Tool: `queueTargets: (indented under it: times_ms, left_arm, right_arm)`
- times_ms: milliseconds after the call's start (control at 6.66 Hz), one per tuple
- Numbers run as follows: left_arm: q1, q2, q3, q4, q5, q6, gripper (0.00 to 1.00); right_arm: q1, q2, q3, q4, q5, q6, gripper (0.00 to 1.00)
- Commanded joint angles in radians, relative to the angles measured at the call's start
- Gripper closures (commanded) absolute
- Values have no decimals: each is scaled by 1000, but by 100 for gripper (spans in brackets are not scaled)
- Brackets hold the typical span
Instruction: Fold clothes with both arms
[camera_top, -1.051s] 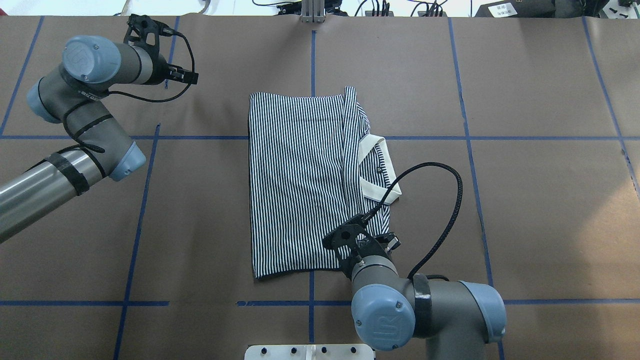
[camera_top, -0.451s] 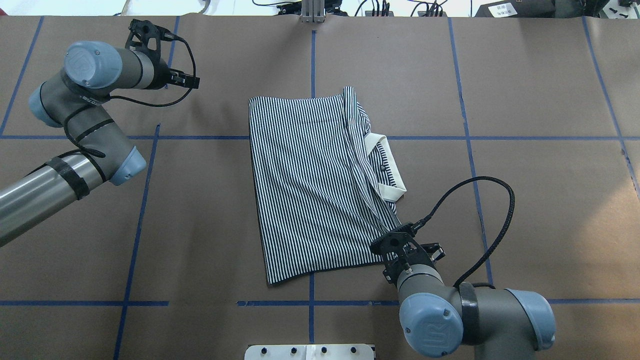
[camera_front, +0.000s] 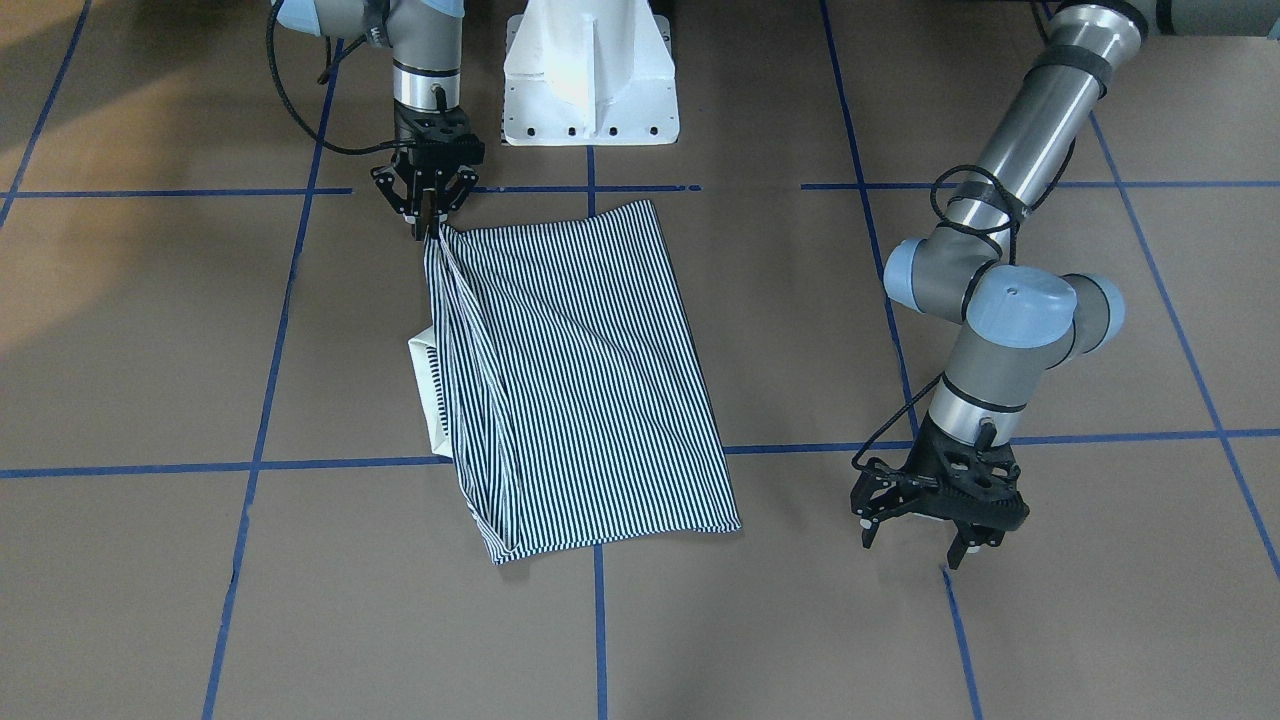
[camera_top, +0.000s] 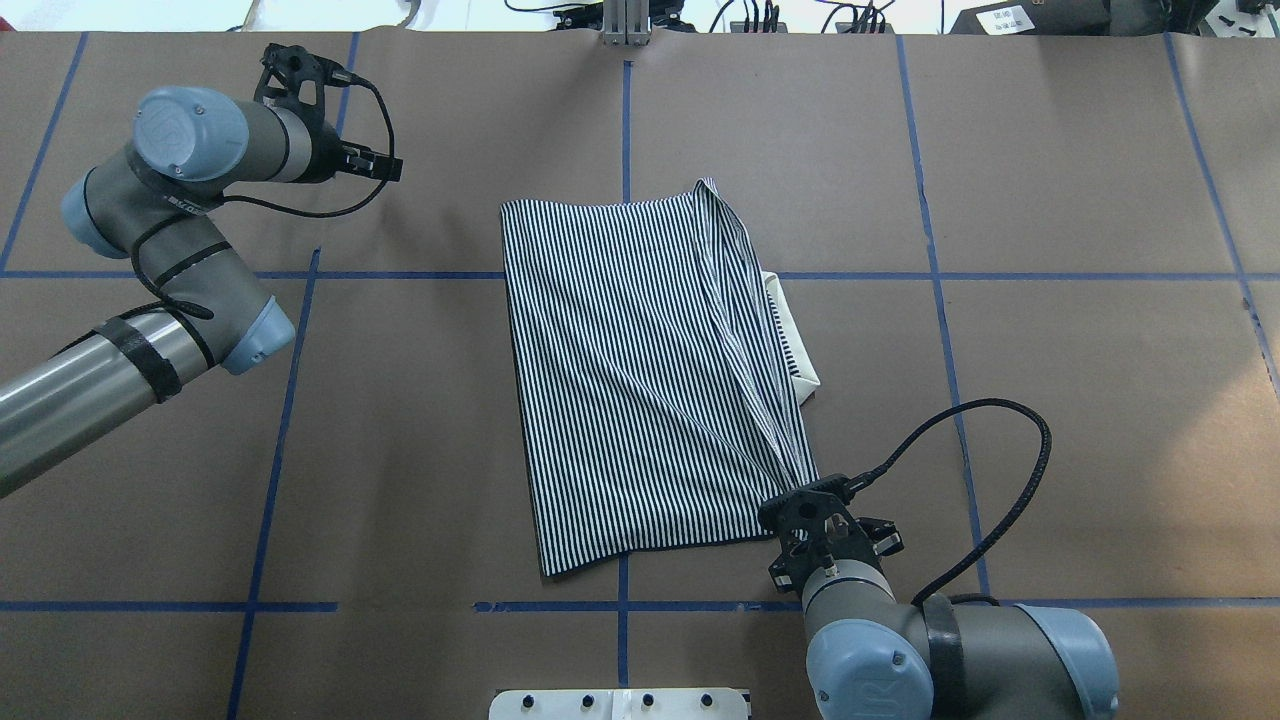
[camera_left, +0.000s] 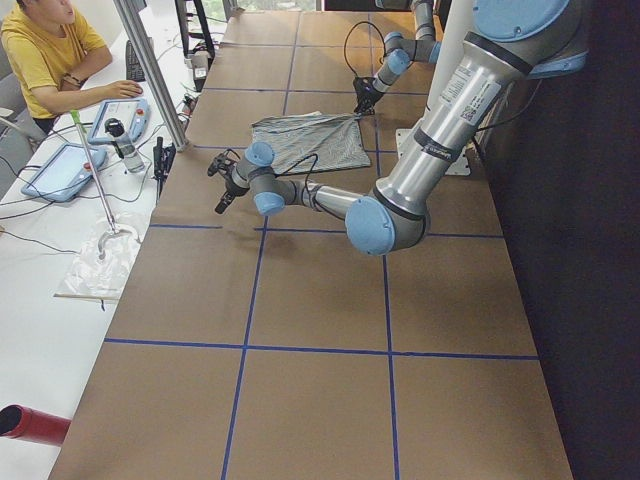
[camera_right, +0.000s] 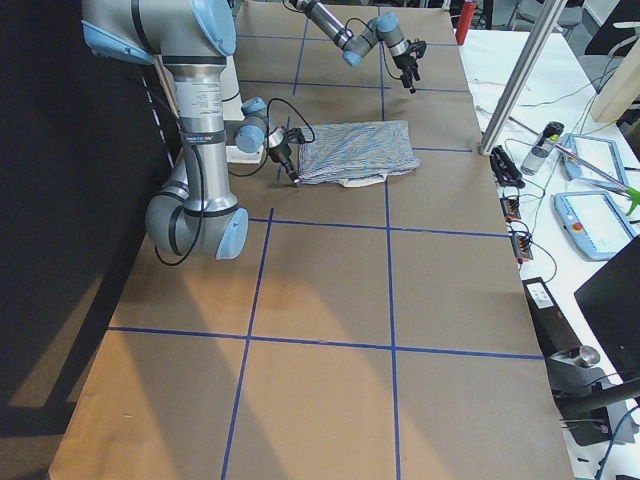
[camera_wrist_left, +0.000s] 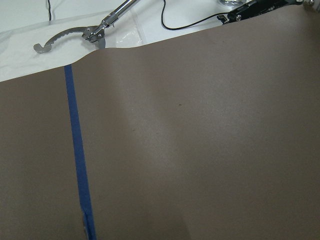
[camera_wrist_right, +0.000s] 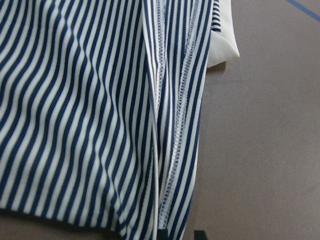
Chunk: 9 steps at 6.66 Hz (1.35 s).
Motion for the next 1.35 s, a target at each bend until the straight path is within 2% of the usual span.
queueTargets:
  times_ms: [0, 300, 451, 601, 901, 1202]
  left_arm:
    - [0, 0, 0, -1, 0, 0, 0]
    - [0, 0, 0, 1, 0, 0, 0]
    - [2, 0, 0, -1, 0, 0, 0]
    - [4, 0, 0, 1, 0, 0, 0]
    - [4, 3, 0, 1, 0, 0, 0]
    - [4, 5, 0, -8, 0, -2, 0]
  right_arm:
    - [51, 8, 52, 0, 48, 2, 0]
    - [215, 86, 37, 0, 172, -152, 0]
    - [269, 150, -13, -2, 220, -165, 0]
    - [294, 231, -101, -15, 247, -167, 0]
    - [322, 357, -192, -136, 281, -171, 0]
    - [319, 361, -242, -140, 288, -171, 0]
